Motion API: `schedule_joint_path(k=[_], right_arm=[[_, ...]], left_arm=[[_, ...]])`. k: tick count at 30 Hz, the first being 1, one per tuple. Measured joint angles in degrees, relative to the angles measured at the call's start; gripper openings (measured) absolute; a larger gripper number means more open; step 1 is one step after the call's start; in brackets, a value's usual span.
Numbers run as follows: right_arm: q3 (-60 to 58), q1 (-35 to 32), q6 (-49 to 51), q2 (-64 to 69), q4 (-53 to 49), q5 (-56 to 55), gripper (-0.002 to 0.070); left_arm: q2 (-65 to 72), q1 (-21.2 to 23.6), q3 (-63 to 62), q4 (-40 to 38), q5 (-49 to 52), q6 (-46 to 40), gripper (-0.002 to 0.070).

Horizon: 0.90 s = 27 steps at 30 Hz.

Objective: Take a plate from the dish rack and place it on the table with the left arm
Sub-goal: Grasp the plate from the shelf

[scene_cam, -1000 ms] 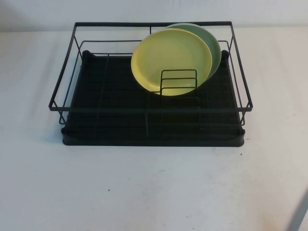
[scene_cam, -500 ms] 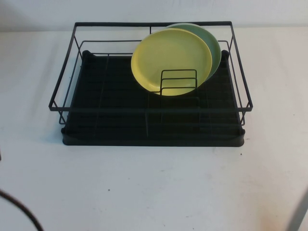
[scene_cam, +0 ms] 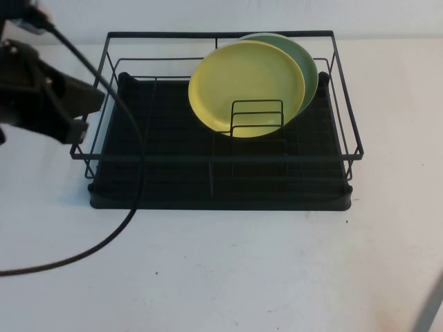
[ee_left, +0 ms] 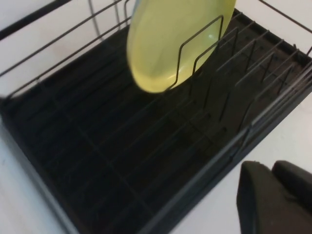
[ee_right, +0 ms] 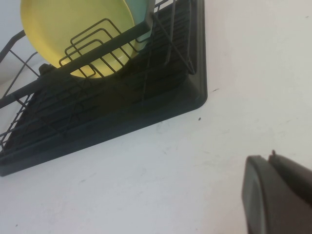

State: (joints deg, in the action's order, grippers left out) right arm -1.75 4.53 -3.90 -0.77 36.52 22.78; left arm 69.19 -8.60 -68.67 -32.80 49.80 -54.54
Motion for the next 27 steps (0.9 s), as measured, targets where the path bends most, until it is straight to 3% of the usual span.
schedule_joint_path(k=[4,8,10,18,27], right_arm=[[0.0,0.0,0.0,0.0,0.0,0.0,-0.0020],[0.0,0.0,0.0,0.0,0.0,0.0,-0.0020],[0.0,0.0,0.0,0.0,0.0,0.0,-0.0020],[0.0,0.0,0.0,0.0,0.0,0.0,-0.0020],[0.0,0.0,0.0,0.0,0.0,0.0,-0.0020]], left_arm=[[8.8,-3.7,-6.1,-0.6,-0.3,-7.2,0.0120],[15.7,-8.9,-12.2,-0.7,-2.9,-13.8,0.0335],[18.7,-11.3,-14.8,-0.7,-6.1,-16.7,0.0408],[28.1,-16.6,-17.9,-6.0,-21.6,-31.8,0.0459],[36.2,-17.4,-20.2,-18.0,-28.4,-43.8,0.0459]])
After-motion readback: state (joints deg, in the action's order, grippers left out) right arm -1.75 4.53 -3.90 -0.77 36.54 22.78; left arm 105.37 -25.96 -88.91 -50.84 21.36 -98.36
